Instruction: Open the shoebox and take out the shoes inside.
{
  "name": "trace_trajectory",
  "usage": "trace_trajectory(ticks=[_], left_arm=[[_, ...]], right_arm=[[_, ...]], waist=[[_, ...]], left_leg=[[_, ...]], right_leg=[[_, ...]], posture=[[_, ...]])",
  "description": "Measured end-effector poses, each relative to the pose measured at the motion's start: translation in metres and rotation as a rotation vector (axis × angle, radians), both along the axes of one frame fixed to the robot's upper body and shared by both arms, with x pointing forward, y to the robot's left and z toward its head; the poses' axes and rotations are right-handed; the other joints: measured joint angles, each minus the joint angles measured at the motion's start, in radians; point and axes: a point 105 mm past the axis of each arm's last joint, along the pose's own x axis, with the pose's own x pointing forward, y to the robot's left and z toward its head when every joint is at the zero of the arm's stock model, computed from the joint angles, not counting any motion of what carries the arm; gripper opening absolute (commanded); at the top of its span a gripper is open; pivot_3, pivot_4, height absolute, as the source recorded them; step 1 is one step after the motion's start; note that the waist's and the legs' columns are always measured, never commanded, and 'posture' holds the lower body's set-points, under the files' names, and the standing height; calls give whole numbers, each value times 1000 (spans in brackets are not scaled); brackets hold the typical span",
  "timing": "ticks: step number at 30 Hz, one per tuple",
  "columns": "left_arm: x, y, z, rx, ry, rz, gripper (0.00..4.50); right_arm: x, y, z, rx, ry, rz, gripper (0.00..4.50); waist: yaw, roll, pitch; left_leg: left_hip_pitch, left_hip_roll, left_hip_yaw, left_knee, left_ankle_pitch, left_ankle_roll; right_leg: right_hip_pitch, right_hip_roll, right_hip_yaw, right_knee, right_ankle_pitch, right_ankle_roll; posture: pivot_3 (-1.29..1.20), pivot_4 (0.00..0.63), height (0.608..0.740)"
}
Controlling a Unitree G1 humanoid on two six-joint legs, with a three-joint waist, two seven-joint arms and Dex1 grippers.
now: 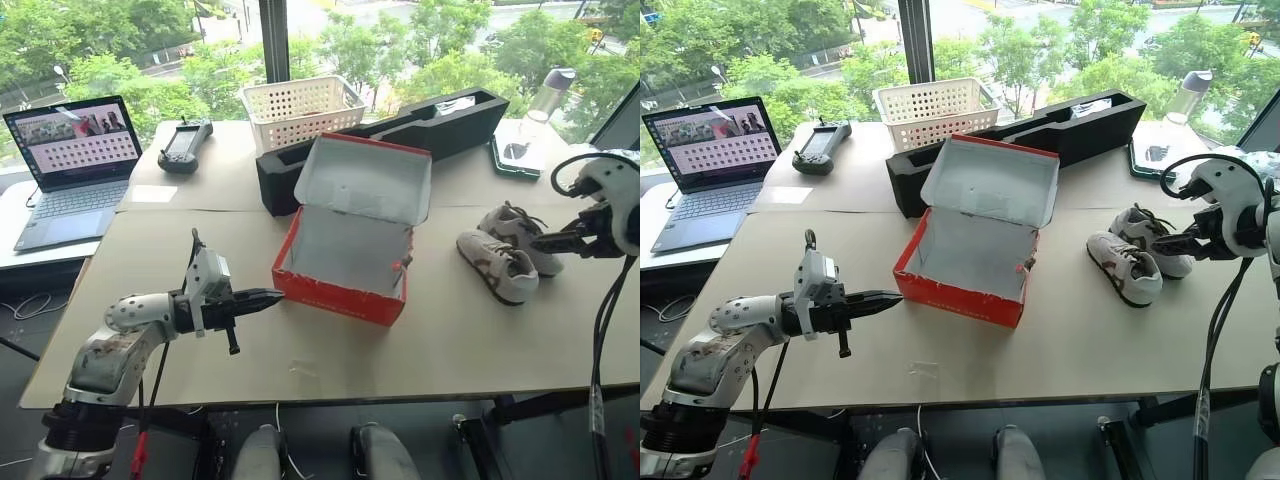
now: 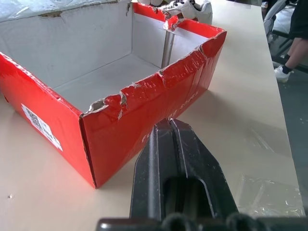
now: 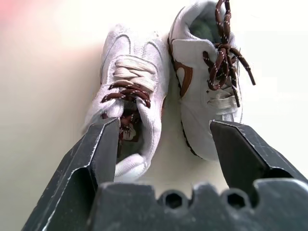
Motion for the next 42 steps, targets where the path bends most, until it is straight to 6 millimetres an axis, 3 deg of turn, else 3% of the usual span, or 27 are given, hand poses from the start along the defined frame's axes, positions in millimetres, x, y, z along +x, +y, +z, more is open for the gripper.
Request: trace_trajectory(ticks=[4,6,9,13,17,20,22,28,32,36,42], left_arm=[[0,0,0,0,0,-1,0],[0,0,1,-1,-5,-3,0],[-2,-1,4,-2,-19,-10,0],[-3,4,9,-16,-28,0,0],[9,16,27,-140,-42,146,0],[31,42,45,-250,-94,401,0],[38,58,47,-269,-100,548,0],[45,80,14,-274,-43,886,0],[50,109,7,-188,-125,1104,0],[51,127,-17,-189,-115,1268,0],[45,133,-38,-246,-80,1369,0]], right_arm=[[-1,9,-8,66,-11,30,3554],[-5,38,3,175,-77,141,3554],[-28,86,14,258,-127,369,3554],[-50,111,-8,334,-86,423,3554],[-49,132,-16,381,-163,385,3554],[-34,121,-31,286,-260,188,3554],[-28,117,-43,246,-303,90,3554],[-26,123,-91,172,-427,-115,3554],[-23,112,-98,98,-549,-175,3554],[-18,106,-101,61,-627,-169,3554],[-14,101,-106,47,-659,-157,3554]], waist=[[-1,0,0],[-3,0,0],[3,0,0],[17,0,0],[16,0,0],[17,-2,-1],[17,-3,-2],[16,-3,-2],[16,-3,-2],[7,-4,-3],[0,-4,-2]], left_leg=[[0,0,2,0,0,0],[0,0,2,0,0,0],[1,1,-1,-1,0,0],[0,0,1,2,0,0],[0,0,1,7,0,0],[0,0,1,9,0,0],[0,0,2,8,0,0],[-1,-1,4,6,-1,1],[1,-1,5,6,-1,0],[2,-1,6,6,-4,-4],[1,-1,6,5,-1,1]], right_leg=[[-1,0,2,1,0,1],[-1,1,4,1,4,7],[0,2,1,1,4,6],[1,0,2,0,3,5],[2,0,5,0,4,4],[3,0,5,0,5,5],[3,0,6,0,5,5],[1,0,7,-1,8,11],[2,0,7,0,6,5],[3,0,9,-1,6,6],[2,1,9,-1,6,6]], posture=[[0,150,733],[0,150,733],[0,150,733],[0,150,733],[0,150,733],[0,150,733],[0,150,733],[0,150,733],[0,150,733],[0,150,733],[0,150,733]])
